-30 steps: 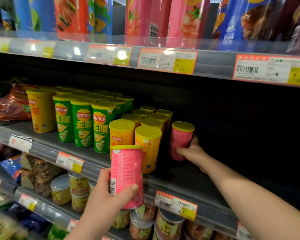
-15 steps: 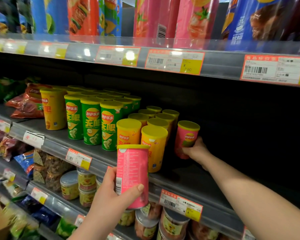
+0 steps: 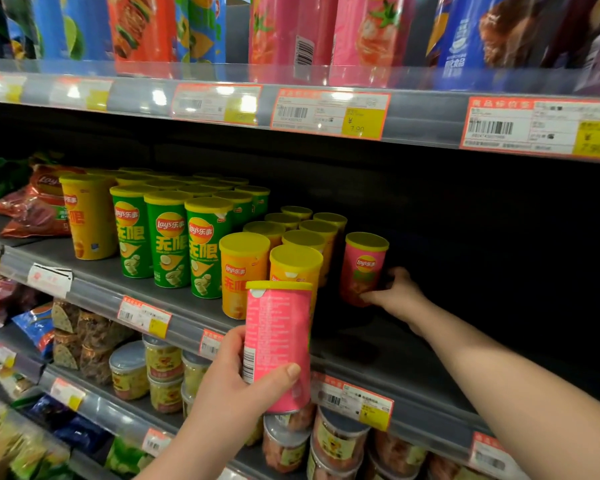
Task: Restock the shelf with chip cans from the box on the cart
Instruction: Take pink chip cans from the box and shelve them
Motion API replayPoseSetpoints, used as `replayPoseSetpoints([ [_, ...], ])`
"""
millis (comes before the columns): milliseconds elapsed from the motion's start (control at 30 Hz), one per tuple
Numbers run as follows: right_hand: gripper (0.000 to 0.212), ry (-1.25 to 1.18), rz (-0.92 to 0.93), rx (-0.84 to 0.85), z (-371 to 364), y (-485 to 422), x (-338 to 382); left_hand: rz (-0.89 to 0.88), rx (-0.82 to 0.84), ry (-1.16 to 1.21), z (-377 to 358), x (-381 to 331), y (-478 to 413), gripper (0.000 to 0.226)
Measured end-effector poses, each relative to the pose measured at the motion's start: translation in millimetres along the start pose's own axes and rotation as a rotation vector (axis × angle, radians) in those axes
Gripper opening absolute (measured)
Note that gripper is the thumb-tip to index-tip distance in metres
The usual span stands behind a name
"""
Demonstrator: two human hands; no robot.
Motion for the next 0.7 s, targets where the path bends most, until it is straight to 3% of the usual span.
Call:
replayPoseSetpoints([
  [100,0.056,0.054,0.077,0.008,10,18,6,-0.029,0.050,0.012,-19,-3,-4,0.075],
  [200,0.024,-0.028,0.187,0.225,8,48,18,-0.043,0.122,0.003,-41,-6,-10,0.075],
  [233,0.025,-0.096,0.213,0.353,5,61,20,-0.055,0.149,-0.002,-49,-7,-13,0.075],
  [300,0.050,-0.267,0.260,0.613,2,87,25,-0.083,0.194,-0.017,-63,-10,-18,0.072],
  [367,0.070,-0.361,0.276,0.768,0,109,28,-0.118,0.223,-0.029,-76,-14,-24,0.071],
  [467,0.079,-0.373,0.264,0.694,3,118,27,-0.195,0.233,-0.094,-94,-20,-36,0.074],
  [567,0.069,-0.395,0.280,0.531,19,112,22,-0.222,0.274,-0.189,-108,-21,-45,0.080],
  [633,0.068,-0.386,0.279,0.435,31,105,19,-0.258,0.270,-0.359,-109,-21,-49,0.096],
  [700,0.058,-0.380,0.233,0.318,44,89,9,-0.300,0.258,-0.672,-108,-17,-52,0.102],
])
Point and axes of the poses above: each hand's wrist, its own y-axis away from the middle knuckle, its own z-axis out of the back of the hand, x = y × z, the point moved 7 cm from there along -y, towards the middle knuckle, and after that the axes turned 6 degrees about x, right-handed, at the moved point
